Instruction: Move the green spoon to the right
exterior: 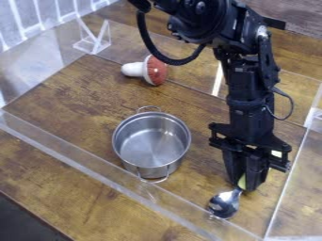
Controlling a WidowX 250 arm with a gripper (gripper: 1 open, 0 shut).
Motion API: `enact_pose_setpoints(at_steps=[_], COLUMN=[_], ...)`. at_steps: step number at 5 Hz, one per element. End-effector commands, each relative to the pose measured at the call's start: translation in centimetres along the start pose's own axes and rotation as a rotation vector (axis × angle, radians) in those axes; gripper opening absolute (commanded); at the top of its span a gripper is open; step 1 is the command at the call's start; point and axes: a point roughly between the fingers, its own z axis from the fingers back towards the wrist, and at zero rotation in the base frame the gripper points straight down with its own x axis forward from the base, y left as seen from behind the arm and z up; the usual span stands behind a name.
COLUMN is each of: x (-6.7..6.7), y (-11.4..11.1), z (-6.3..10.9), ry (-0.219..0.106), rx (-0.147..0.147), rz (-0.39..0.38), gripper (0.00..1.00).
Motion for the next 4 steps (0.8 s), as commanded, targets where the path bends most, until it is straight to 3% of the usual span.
enact_pose_setpoints(at_steps=[1,4], x=[-0.9,-1.9], y=[-1.5,-1.2], z=[0.5,4.1], ry=[0.030,0.002], rx=[0.007,0.044], rz=[-0.037,-0.022], gripper=[1.00,1.00])
